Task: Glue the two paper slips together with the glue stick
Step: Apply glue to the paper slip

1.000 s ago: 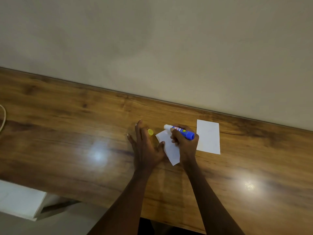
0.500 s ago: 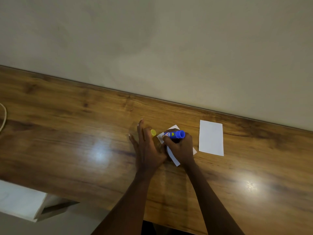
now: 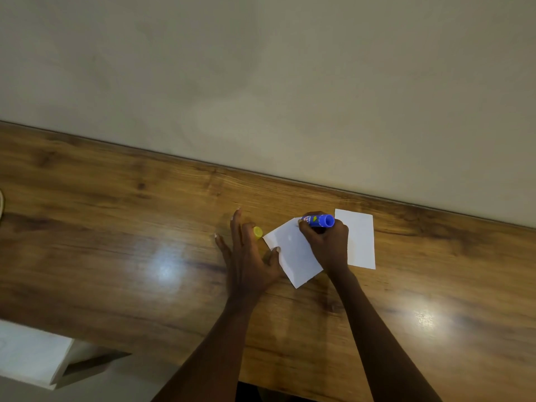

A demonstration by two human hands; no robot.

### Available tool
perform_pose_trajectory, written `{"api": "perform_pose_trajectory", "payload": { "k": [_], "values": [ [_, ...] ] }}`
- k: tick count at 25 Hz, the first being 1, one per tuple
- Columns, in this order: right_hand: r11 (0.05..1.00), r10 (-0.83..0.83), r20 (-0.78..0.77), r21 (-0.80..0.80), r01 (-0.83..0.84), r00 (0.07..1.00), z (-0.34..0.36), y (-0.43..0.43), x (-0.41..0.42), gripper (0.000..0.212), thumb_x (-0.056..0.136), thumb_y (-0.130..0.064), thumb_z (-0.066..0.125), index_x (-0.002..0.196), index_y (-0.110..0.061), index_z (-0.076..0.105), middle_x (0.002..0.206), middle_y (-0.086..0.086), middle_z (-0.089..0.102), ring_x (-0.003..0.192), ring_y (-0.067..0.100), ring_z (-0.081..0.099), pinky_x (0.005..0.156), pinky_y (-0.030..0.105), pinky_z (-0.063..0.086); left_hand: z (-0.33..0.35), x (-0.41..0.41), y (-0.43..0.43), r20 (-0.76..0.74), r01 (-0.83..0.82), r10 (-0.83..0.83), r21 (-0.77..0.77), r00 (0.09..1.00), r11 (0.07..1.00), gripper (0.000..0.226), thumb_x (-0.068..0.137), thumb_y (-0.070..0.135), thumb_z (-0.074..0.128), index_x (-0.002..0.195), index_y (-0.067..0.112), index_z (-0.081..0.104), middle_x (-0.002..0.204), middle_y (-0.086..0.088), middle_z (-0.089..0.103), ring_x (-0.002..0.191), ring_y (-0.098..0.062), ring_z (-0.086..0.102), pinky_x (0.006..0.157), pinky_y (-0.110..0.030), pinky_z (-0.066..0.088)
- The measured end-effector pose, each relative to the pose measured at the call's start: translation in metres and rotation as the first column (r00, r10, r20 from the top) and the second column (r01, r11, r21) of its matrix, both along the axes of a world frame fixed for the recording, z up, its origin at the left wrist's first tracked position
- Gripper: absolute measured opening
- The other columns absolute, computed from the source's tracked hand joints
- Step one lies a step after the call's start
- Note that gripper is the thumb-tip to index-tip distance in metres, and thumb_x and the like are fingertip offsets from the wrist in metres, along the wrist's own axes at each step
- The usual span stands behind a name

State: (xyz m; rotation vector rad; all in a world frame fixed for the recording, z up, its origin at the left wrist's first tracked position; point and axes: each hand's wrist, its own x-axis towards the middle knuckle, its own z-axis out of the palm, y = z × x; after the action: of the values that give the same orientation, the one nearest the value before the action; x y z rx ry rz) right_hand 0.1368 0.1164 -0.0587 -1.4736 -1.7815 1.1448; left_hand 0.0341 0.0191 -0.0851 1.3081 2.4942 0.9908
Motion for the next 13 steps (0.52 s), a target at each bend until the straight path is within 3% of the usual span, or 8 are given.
{"api": "perform_pose_trajectory", "payload": {
  "k": [3, 5, 7, 10, 13],
  "values": [
    [0.998, -0.024, -0.047, -0.057, 0.021, 0.999, 0.007, -0.006, 0.002, 0.028, 0.081, -0.014, 0.062, 0.107, -0.004, 0.058, 0.09, 0.011, 0.062, 0.067, 0.012, 0.054, 0.065, 0.013, 0.045, 0.001, 0.0, 0.0, -0.009, 0.0, 0.0, -0.018, 1.0, 1.0, 0.055, 0.069, 0.03, 0.068, 0.113, 0.007, 0.043, 0.147, -0.018, 0.027, 0.135, -0.035, 0.028, 0.109, -0.06, 0.002],
    [0.995, -0.104, -0.064, -0.003, 0.104, 0.992, 0.01, -0.024, 0.003, 0.031, 0.082, -0.01, 0.06, 0.112, -0.001, 0.055, 0.094, 0.014, 0.065, 0.074, 0.02, 0.058, 0.078, 0.028, 0.051, 0.0, 0.001, 0.0, -0.015, -0.004, 0.003, -0.027, 1.0, 1.0, 0.057, 0.069, 0.03, 0.069, 0.114, 0.007, 0.043, 0.148, -0.018, 0.027, 0.136, -0.035, 0.025, 0.109, -0.059, 0.001],
    [0.988, -0.137, 0.068, 0.077, 0.131, 0.988, 0.007, -0.051, 0.002, 0.035, 0.081, -0.009, 0.062, 0.115, -0.003, 0.054, 0.102, 0.018, 0.068, 0.084, 0.027, 0.062, 0.088, 0.04, 0.049, 0.0, 0.001, 0.0, -0.005, -0.004, 0.004, -0.033, 1.0, 0.999, 0.058, 0.069, 0.03, 0.069, 0.116, 0.007, 0.043, 0.148, -0.018, 0.026, 0.137, -0.034, 0.023, 0.11, -0.058, 0.0],
    [0.998, 0.041, 0.288, 0.041, -0.055, 0.957, 0.0, -0.076, -0.004, 0.049, 0.079, -0.014, 0.064, 0.125, -0.014, 0.046, 0.128, 0.012, 0.057, 0.116, 0.028, 0.052, 0.103, 0.044, 0.037, 0.001, 0.001, 0.001, 0.013, 0.004, -0.004, -0.033, 1.0, 0.999, 0.058, 0.068, 0.029, 0.068, 0.116, 0.007, 0.043, 0.149, -0.017, 0.024, 0.137, -0.034, 0.024, 0.11, -0.058, 0.0],
    [0.957, 0.287, 0.266, -0.035, -0.288, 0.92, 0.003, -0.054, -0.002, 0.05, 0.08, -0.012, 0.063, 0.125, -0.018, 0.044, 0.137, 0.008, 0.048, 0.127, 0.026, 0.04, 0.111, 0.047, 0.028, 0.002, 0.001, -0.001, 0.033, 0.004, -0.003, -0.011, 0.999, 1.0, 0.058, 0.07, 0.033, 0.061, 0.118, 0.006, 0.043, 0.149, -0.017, 0.024, 0.137, -0.034, 0.026, 0.111, -0.058, 0.002]
  ]
}}
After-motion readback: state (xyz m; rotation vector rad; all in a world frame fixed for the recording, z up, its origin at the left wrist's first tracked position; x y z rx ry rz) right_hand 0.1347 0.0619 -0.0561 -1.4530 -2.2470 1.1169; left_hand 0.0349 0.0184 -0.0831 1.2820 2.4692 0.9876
